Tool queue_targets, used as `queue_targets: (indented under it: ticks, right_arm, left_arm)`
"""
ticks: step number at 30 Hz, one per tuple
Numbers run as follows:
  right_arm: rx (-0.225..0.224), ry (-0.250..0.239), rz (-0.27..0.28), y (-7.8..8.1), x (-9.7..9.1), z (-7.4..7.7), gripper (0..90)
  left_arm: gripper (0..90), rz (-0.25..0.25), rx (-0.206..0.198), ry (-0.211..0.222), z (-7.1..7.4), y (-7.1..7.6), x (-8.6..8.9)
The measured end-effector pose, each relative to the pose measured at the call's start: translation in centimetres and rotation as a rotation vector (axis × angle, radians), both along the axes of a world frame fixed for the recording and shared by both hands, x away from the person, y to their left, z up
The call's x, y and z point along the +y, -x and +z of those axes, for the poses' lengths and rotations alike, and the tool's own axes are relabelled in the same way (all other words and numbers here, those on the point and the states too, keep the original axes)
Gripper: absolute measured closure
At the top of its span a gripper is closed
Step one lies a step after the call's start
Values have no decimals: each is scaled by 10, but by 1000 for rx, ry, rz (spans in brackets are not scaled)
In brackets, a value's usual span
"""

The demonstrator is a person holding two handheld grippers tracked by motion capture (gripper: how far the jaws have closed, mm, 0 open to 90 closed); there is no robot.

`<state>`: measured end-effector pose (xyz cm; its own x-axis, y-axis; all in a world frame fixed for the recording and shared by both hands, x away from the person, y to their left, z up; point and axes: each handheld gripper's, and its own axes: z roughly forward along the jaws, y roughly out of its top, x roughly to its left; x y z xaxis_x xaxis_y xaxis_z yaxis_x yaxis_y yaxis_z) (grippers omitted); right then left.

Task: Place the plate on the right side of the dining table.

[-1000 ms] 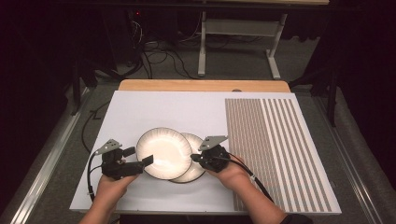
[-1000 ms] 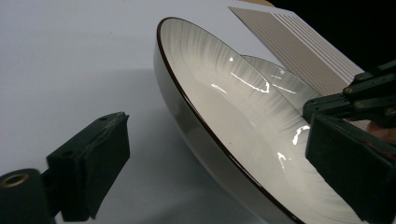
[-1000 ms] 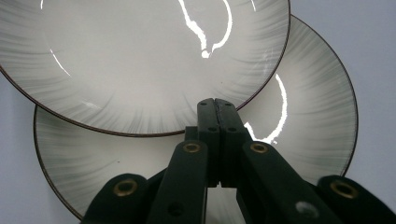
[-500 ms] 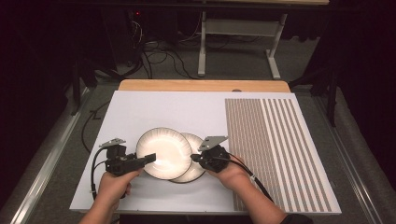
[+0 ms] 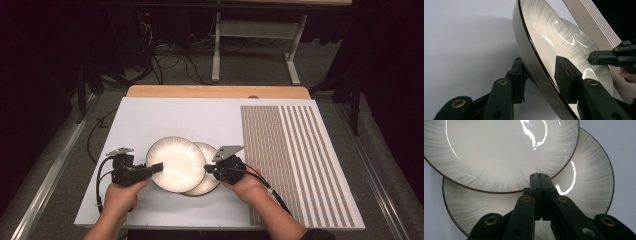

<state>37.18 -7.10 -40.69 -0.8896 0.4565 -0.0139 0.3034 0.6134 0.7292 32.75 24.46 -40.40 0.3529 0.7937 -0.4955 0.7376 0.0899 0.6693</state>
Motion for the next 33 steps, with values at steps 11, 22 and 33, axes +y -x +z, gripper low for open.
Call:
queue_targets:
  ticks: [11, 22, 33]
  right_arm:
    - [-8, -11, -11, 1, -5, 5, 900]
    - [-17, -47, -23, 5, -11, 10, 900]
    - [-59, -122, -87, 15, -45, 20, 900]
  left_arm:
    - [703, 24, -16, 31, 1, 1, 1]
    - [764, 25, -88, 78, 7, 7, 3]
    - [785, 15, -150, 83, 12, 13, 1]
